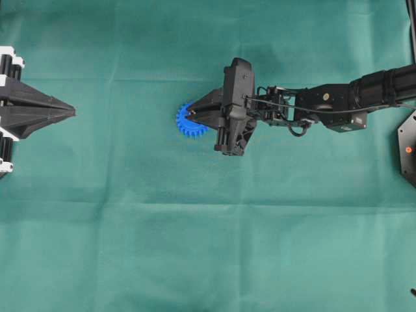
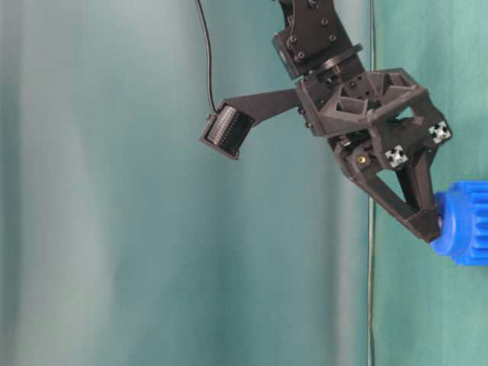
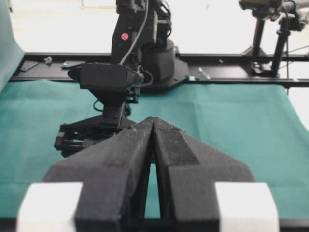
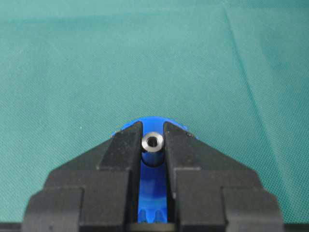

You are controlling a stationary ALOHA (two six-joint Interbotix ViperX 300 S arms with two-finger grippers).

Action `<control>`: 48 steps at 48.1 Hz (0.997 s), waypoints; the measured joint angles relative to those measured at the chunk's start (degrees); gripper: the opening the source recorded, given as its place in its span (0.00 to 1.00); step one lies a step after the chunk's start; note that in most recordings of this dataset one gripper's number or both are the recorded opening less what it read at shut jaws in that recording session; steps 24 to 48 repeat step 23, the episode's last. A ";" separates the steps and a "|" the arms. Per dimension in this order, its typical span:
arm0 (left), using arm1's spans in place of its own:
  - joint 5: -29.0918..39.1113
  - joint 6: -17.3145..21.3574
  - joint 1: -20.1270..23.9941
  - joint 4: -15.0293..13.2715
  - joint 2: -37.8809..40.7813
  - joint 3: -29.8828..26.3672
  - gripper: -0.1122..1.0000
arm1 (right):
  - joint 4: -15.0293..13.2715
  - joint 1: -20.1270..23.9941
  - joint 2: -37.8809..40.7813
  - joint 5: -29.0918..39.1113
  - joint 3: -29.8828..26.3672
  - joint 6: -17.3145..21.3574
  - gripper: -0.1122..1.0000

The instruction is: Insert the shaft placed at a random location into the center hole of the small gear at another random location.

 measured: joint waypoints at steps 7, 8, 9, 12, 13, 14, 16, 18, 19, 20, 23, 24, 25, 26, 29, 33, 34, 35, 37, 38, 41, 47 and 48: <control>0.00 0.00 0.00 0.09 -0.09 0.00 0.10 | 0.00 0.00 0.09 0.00 0.00 0.00 0.40; 0.00 0.00 0.00 0.00 -0.09 0.09 0.10 | 0.00 0.00 0.09 0.00 -0.09 0.00 0.47; 0.00 0.00 0.00 0.00 0.00 0.00 0.10 | 0.00 0.00 0.09 0.00 0.00 0.00 0.52; 0.00 0.00 0.00 0.00 0.00 0.00 0.10 | 0.09 0.09 0.00 0.00 -0.09 0.00 0.70; 0.00 0.00 0.00 0.00 0.00 0.09 0.10 | 0.09 0.00 0.09 0.00 -0.09 0.00 0.75; 0.00 0.00 0.09 0.00 -0.09 0.00 0.10 | 0.00 0.00 0.00 0.00 -0.09 0.00 0.80; 0.00 0.00 0.09 0.00 -0.09 0.00 0.10 | 0.00 0.09 0.00 0.00 -0.09 0.00 0.84; 0.00 0.00 0.00 0.00 -0.09 0.00 0.10 | 0.00 0.09 -0.18 0.00 -0.09 0.00 0.79; 0.00 0.00 0.09 0.00 -0.09 0.00 0.10 | 0.09 0.09 -0.35 0.00 0.00 0.00 0.77; 0.00 0.00 0.00 0.00 -0.09 0.00 0.10 | 0.00 0.00 -0.53 0.09 -0.09 0.00 0.74; 0.00 0.00 0.00 0.00 0.00 0.00 0.10 | 0.09 0.09 -1.41 0.18 0.00 0.00 0.70; 0.00 0.00 0.00 0.00 0.00 0.00 0.10 | 0.09 0.09 -1.41 0.18 0.00 0.00 0.70; 0.00 0.00 0.00 0.00 0.00 0.00 0.10 | 0.09 0.09 -1.41 0.18 0.00 0.00 0.70; 0.00 0.00 0.00 0.00 0.00 0.00 0.10 | 0.09 0.09 -1.41 0.18 0.00 0.00 0.70; 0.00 0.00 0.00 0.00 0.00 0.00 0.10 | 0.09 0.09 -1.41 0.18 0.00 0.00 0.70; 0.00 0.00 0.00 0.00 0.00 0.00 0.10 | 0.09 0.09 -1.41 0.18 0.00 0.00 0.70; 0.00 0.00 0.00 0.00 0.00 0.00 0.10 | 0.09 0.09 -1.41 0.18 0.00 0.00 0.70; 0.00 0.00 0.00 0.00 0.00 0.00 0.10 | 0.09 0.09 -1.41 0.18 0.00 0.00 0.70; 0.00 0.00 0.00 0.00 0.00 0.00 0.10 | 0.09 0.09 -1.41 0.18 0.00 0.00 0.70; 0.00 0.00 0.00 0.00 0.00 0.00 0.10 | 0.09 0.09 -1.41 0.18 0.00 0.00 0.70; 0.00 0.00 0.00 0.00 0.00 0.00 0.10 | 0.09 0.09 -1.41 0.18 0.00 0.00 0.70; 0.00 0.00 0.00 0.00 0.00 0.00 0.10 | 0.09 0.09 -1.41 0.18 0.00 0.00 0.70; 0.00 0.00 0.00 0.00 0.00 0.00 0.10 | 0.09 0.09 -1.41 0.18 0.00 0.00 0.70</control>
